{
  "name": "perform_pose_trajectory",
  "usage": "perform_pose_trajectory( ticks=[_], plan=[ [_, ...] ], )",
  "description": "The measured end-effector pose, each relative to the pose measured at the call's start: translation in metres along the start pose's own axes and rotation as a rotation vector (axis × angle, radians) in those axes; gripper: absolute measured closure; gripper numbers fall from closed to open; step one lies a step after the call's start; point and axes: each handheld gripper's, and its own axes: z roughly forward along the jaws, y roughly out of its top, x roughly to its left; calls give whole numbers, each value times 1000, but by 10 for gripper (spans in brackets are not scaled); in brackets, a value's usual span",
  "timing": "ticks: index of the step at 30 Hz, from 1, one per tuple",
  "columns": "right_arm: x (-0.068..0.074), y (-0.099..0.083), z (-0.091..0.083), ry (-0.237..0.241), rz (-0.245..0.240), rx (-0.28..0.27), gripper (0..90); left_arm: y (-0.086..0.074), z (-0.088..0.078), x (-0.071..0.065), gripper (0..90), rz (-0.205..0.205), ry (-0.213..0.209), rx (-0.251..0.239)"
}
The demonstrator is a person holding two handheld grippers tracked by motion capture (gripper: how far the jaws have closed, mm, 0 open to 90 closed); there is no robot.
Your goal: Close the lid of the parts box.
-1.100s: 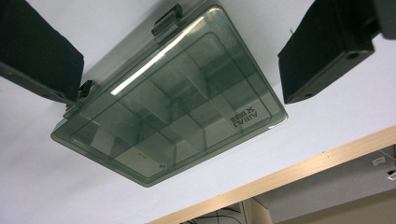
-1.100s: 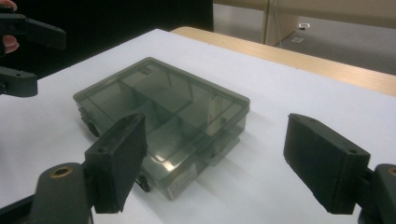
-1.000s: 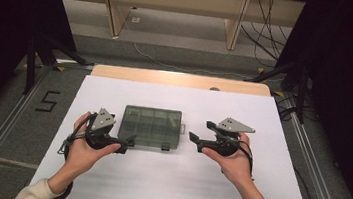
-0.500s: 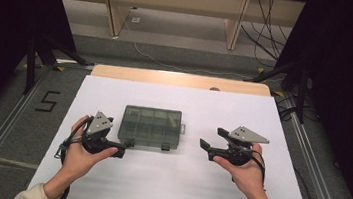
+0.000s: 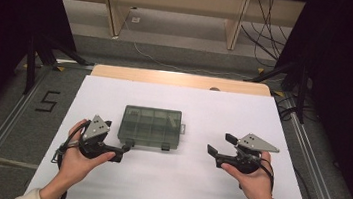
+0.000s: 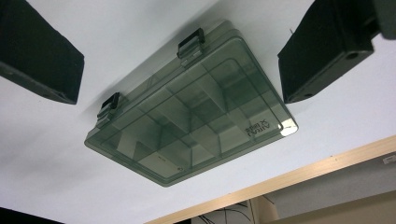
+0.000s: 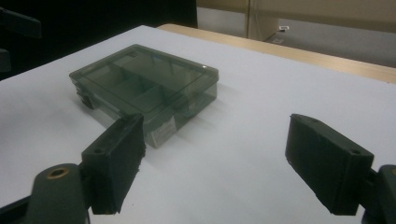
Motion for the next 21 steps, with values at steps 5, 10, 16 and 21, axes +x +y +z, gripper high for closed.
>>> perform_pose_trajectory(
  ticks=[5,10,16,21],
  plan=[
    [2,-6,-5,11,18,9,207,-2,-4,0,0,4,7,2],
    [0,-9,-12,2,18,18,206,-5,-8,-2,0,-1,11,2],
    [-2,-13,-17,-10,31,10,206,-8,-11,-3,0,3,13,3],
    [-4,-17,-22,-14,33,32,205,-11,-13,-2,0,5,16,5]
  ],
)
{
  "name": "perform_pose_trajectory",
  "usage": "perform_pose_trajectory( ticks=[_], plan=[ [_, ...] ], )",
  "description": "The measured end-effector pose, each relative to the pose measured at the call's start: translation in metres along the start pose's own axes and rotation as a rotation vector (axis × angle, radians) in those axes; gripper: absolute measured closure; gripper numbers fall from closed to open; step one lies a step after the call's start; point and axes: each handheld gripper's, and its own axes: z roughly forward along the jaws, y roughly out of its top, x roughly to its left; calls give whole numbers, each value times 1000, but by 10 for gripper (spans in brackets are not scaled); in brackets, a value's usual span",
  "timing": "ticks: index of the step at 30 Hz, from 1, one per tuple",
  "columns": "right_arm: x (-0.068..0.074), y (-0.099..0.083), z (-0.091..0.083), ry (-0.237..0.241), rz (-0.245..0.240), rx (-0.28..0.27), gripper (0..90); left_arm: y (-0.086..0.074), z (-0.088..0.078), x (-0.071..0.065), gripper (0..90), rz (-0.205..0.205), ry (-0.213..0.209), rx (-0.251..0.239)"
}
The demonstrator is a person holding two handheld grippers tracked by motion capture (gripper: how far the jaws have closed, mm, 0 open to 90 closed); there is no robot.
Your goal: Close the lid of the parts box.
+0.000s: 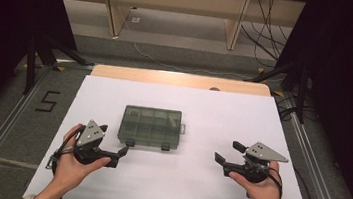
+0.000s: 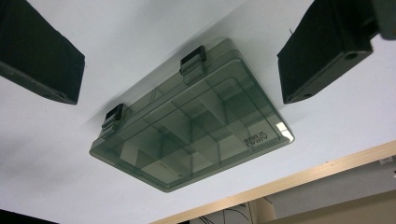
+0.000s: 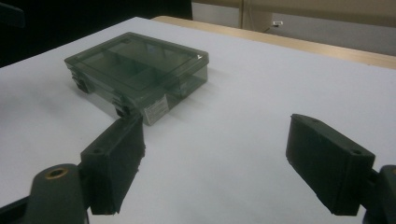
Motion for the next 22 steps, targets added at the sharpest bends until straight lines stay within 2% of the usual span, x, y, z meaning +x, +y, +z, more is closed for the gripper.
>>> perform_pose_trajectory(
  ticks=[5,10,12,13,15,16,17,18,19,20,22],
  plan=[
    [-1,-2,-3,0,6,5,206,-3,-1,1,1,-15,2,-2],
    [-1,-5,-1,-5,-35,-2,206,-6,1,3,4,-13,-7,-8],
    [0,-5,-1,11,-12,3,206,-6,1,4,3,-14,0,-7],
    [0,-5,-2,7,-17,20,206,-6,1,4,3,-16,1,-8],
    [1,-6,0,4,-18,3,206,-7,2,4,3,-29,4,-11],
    [0,-6,1,8,-27,-4,206,-7,2,5,3,-18,7,-10],
    [0,-6,0,4,-29,12,206,-7,2,5,3,-16,10,-8],
    [0,-6,0,4,-28,4,206,-7,3,5,3,-27,9,-9],
    [0,-6,1,5,-22,-7,205,-7,2,5,4,-19,4,-8],
    [-2,-6,0,-12,-43,-7,206,-8,3,5,4,-29,0,-8],
    [0,-6,-1,2,-25,1,206,-7,3,5,4,-30,0,-9]
  ],
)
